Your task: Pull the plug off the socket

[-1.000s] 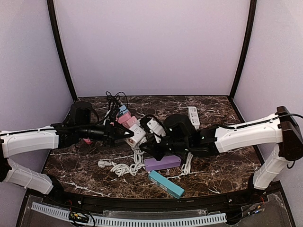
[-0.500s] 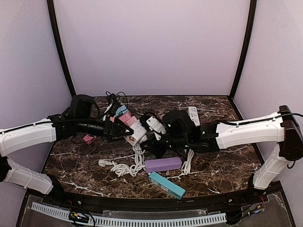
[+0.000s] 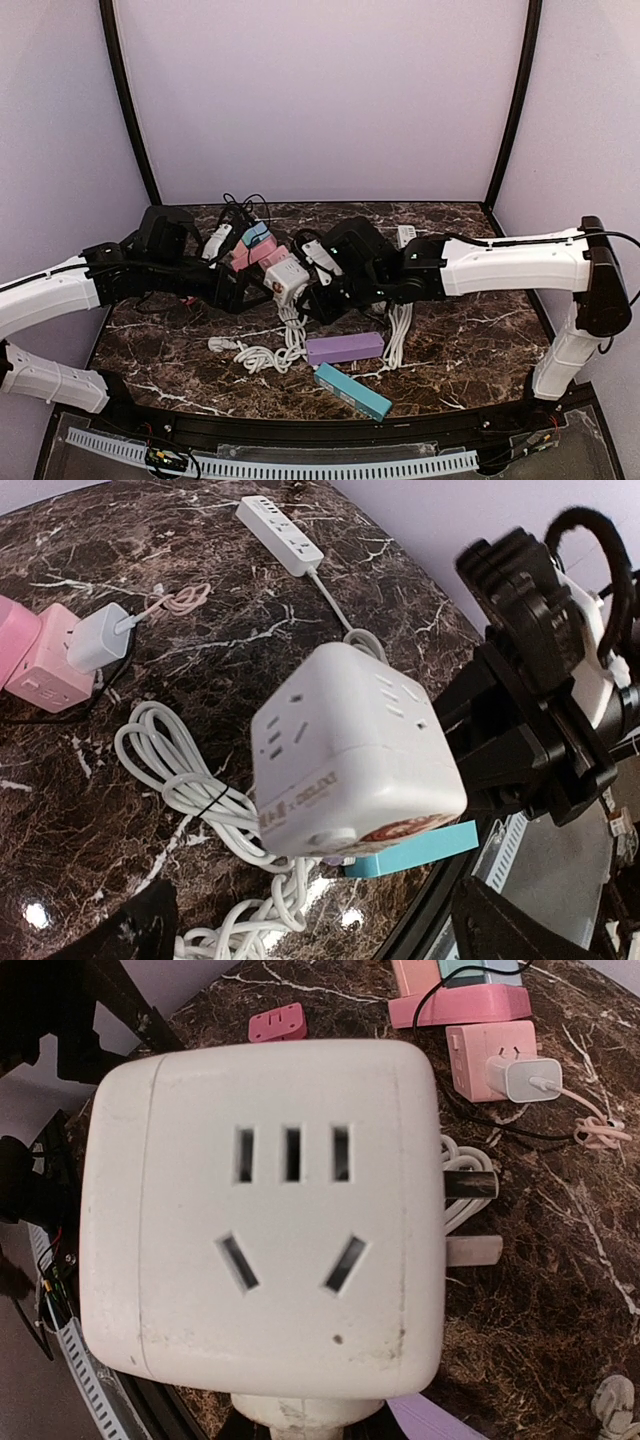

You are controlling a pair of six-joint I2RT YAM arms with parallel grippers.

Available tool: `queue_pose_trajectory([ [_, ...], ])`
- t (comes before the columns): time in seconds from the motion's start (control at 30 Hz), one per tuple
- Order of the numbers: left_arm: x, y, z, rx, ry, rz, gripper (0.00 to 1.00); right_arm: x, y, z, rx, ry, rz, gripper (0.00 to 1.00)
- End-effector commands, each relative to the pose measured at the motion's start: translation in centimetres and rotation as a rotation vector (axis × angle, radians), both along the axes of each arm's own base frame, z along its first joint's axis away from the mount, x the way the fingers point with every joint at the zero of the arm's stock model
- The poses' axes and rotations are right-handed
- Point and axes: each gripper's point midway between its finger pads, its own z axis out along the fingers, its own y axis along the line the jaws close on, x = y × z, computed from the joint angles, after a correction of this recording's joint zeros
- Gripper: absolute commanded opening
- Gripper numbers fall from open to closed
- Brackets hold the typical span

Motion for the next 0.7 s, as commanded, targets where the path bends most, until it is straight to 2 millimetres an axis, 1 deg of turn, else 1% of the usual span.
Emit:
queue_pose_trajectory([
  [0.0,0.0,-0.3,0.1,0.058,-0.124,-0.028,0.96,-0.5,0.8,1.6,0.037,0.071,0.012,0.00],
  [0.03,0.2,-0.4,0.6,0.050,-0.151,-0.024,0.96,-0.5,0.8,1.7,0.038,0.077,0.014,0.00],
  [0.13,0.2,-0.9,0.8,0.035,-0.183,-0.035,0.97,-0.8,1.1,2.0,0.048,0.091,0.028,0.00],
  [0.2,0.3,-1.5,0.2,0.049,-0.176,-0.051,0.98,-0.9,1.2,2.1,0.051,0.097,0.036,0.00],
  [0.23,0.3,-1.7,0.3,0.057,-0.177,-0.060,0.98,-0.9,1.2,2.2,0.053,0.097,0.038,0.00],
  [0.27,0.5,-1.8,-0.2,0.077,-0.170,-0.058,0.98,-1.0,1.2,2.2,0.049,0.098,0.040,0.00],
  [0.33,0.6,-2.0,-0.6,0.103,-0.165,-0.062,0.98,-1.0,1.2,2.4,0.048,0.096,0.043,0.00],
  [0.5,0.2,-3.1,-0.9,0.108,-0.151,-0.105,0.99,-1.1,1.2,2.3,0.044,0.098,0.051,0.00],
  [0.53,0.0,-3.3,-1.2,0.113,-0.143,-0.116,0.99,-1.1,1.3,2.3,0.042,0.099,0.054,0.00],
  [0.67,0.1,-3.7,-1.5,0.122,-0.138,-0.120,0.99,-1.1,1.4,2.3,0.039,0.099,0.062,0.00],
])
